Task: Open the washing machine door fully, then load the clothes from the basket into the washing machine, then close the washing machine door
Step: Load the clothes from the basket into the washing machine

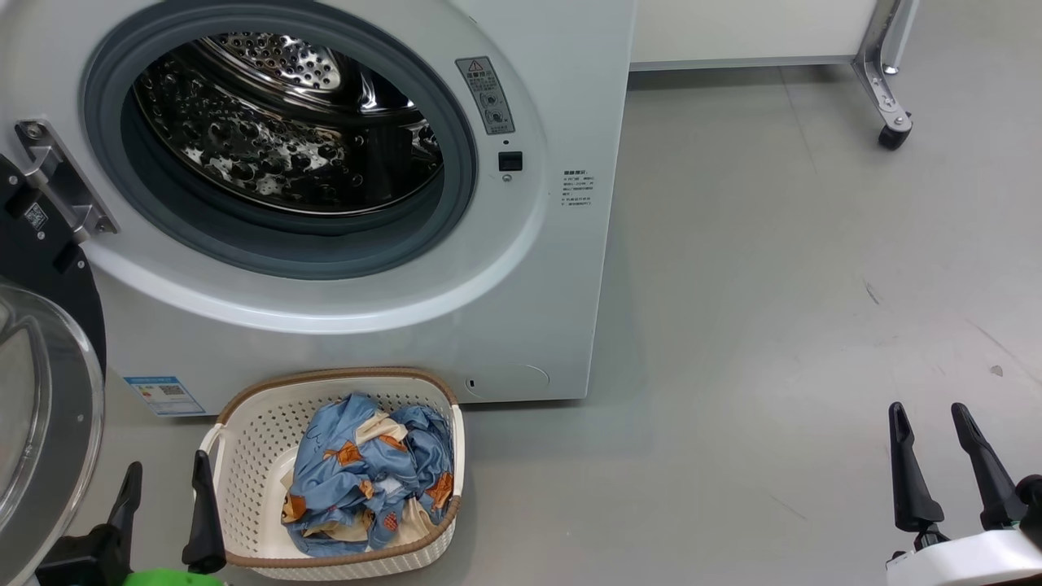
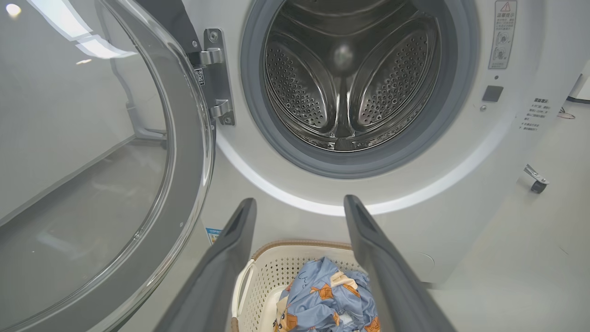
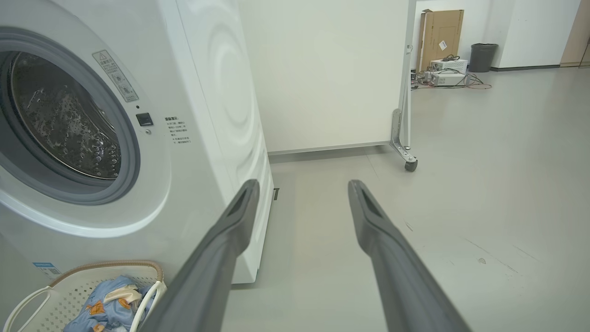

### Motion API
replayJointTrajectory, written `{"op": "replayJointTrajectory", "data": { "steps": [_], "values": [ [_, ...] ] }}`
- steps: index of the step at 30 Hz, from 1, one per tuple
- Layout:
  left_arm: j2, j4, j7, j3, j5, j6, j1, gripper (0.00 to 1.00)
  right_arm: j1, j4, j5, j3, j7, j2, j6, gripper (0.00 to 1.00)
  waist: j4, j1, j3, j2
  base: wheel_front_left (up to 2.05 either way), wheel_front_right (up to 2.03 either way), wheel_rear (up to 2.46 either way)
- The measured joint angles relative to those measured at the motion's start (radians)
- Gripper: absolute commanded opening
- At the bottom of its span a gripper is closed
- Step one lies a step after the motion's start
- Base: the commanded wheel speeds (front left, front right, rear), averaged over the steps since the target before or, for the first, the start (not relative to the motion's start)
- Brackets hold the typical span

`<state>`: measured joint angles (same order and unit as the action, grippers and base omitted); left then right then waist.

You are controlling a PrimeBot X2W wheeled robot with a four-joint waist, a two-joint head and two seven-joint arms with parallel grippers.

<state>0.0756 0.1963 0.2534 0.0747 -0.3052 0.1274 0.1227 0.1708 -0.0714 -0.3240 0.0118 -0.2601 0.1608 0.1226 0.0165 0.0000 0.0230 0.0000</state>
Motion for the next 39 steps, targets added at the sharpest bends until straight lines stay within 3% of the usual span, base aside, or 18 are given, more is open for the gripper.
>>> {"op": "replayJointTrajectory", "data": {
  "steps": [21, 39],
  "values": [
    [0.001, -0.002, 0.000, -0.010, 0.046, 0.000, 0.000, 1.00, -0.001, 0.003, 0.000, -0.009, 0.000, -0.009, 0.000, 1.00, -0.003, 0.0000, 0.021, 0.0000, 0.02, -0.02, 0.00],
    [0.012, 0.042, -0.015, -0.030, 0.039, 0.000, -0.003, 1.00, -0.026, 0.011, 0.000, -0.030, 0.000, -0.036, 0.000, 1.00, -0.051, 0.0000, 0.084, 0.0000, 0.00, 0.00, 0.00]
  ]
}}
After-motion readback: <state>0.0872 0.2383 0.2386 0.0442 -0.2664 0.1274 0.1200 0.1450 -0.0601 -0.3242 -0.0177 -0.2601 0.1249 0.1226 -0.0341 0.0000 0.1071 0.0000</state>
